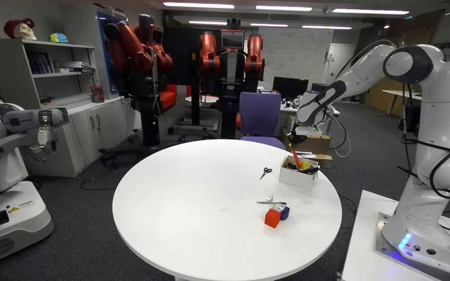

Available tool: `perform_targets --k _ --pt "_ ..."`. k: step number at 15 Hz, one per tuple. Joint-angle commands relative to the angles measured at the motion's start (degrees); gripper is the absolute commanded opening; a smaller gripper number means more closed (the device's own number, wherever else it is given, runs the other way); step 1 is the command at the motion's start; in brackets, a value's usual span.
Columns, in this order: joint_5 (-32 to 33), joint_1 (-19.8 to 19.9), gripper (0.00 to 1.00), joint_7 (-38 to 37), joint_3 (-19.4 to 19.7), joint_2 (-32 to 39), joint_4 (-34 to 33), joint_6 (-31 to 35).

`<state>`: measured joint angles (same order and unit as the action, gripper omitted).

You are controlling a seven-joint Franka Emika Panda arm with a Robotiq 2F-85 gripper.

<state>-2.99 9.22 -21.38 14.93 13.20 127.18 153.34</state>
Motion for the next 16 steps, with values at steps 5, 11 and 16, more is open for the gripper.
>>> perform_targets --k 5,11,16 --pt "5.77 -2.54 0.29 -2.80 0.76 -1.34 1.84 -2.16" --pt "-1.35 -0.84 0.67 1.69 -2.11 -4.24 3.20 -2.96" --pt "-17.01 -0.56 1.00 18.49 -8.75 -12.81 8.65 -7.99"
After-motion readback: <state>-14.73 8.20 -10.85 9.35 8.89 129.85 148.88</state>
